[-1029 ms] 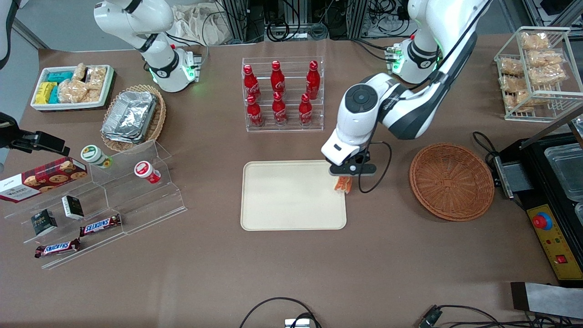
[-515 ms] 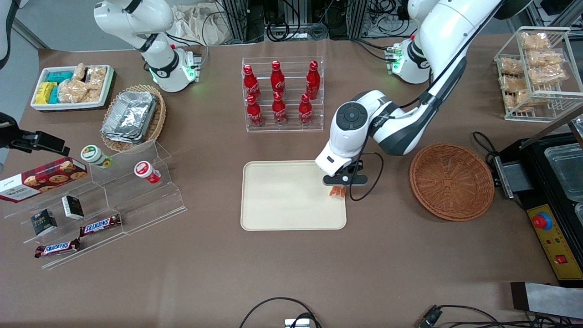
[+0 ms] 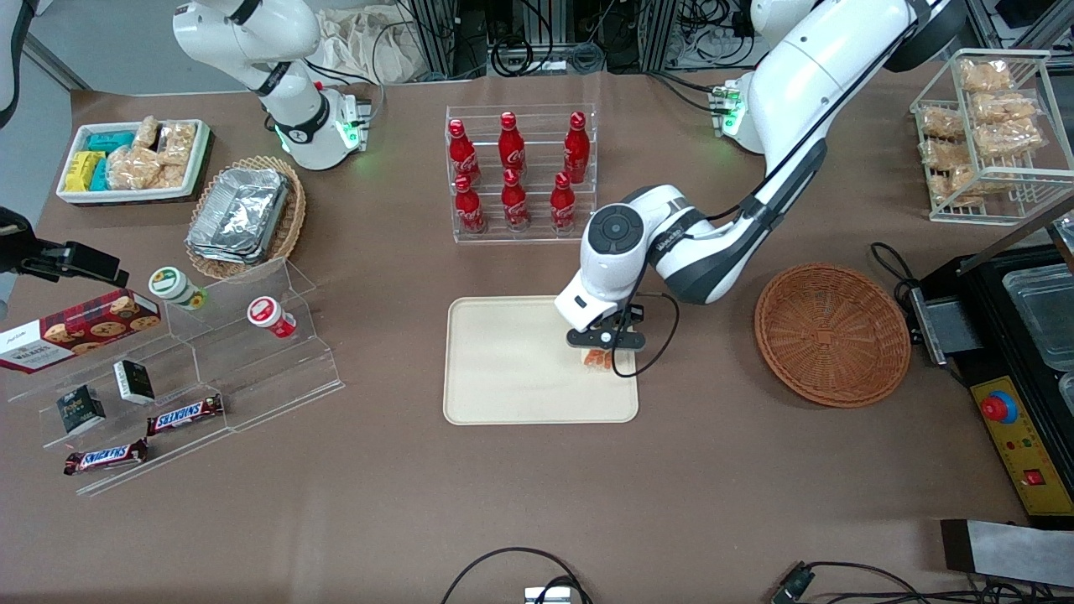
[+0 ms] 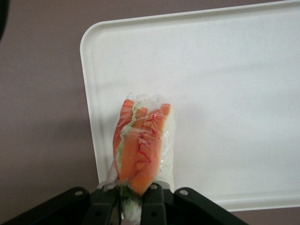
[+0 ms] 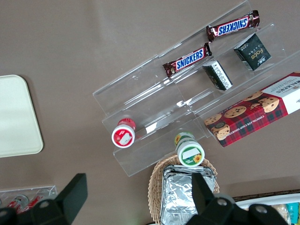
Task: Place sandwich from basket to tray
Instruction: 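Lower the sandwich onto the tray and open the left gripper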
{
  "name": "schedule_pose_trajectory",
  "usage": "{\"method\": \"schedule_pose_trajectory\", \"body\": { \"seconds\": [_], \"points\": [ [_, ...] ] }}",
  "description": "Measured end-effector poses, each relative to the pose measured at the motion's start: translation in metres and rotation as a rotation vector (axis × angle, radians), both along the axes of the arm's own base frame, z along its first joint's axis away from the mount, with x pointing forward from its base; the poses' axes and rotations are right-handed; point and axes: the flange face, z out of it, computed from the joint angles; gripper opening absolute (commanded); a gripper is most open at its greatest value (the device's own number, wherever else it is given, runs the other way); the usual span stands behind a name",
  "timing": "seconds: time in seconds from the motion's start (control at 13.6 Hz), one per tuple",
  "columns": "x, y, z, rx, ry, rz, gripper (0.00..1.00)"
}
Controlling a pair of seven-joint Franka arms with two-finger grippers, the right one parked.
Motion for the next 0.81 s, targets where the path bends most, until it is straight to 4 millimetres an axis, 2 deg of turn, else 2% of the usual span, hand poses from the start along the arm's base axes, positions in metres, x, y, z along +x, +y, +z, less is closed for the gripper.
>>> {"method": "schedule_pose_trajectory", "body": {
  "seconds": [0.22,0.29,0.44,0.51,0.59,0.74,0.81],
  "points": [
    [0.002,0.003,-0.014,0.014,0.006,0.001,0.00],
    [0.002,0.003,-0.017,0.019,0.006,0.002,0.03],
    [0.000,0.002,-0.023,0.025,0.006,0.011,0.15],
    [-0.001,0.001,-0.025,0.028,0.005,0.016,0.24],
    [-0.001,0.000,-0.027,0.030,0.006,0.022,0.43],
    [-0.002,-0.001,-0.027,0.031,0.003,0.025,0.73],
    [-0.001,-0.001,-0.026,0.029,0.001,0.028,0.81]
  ]
}}
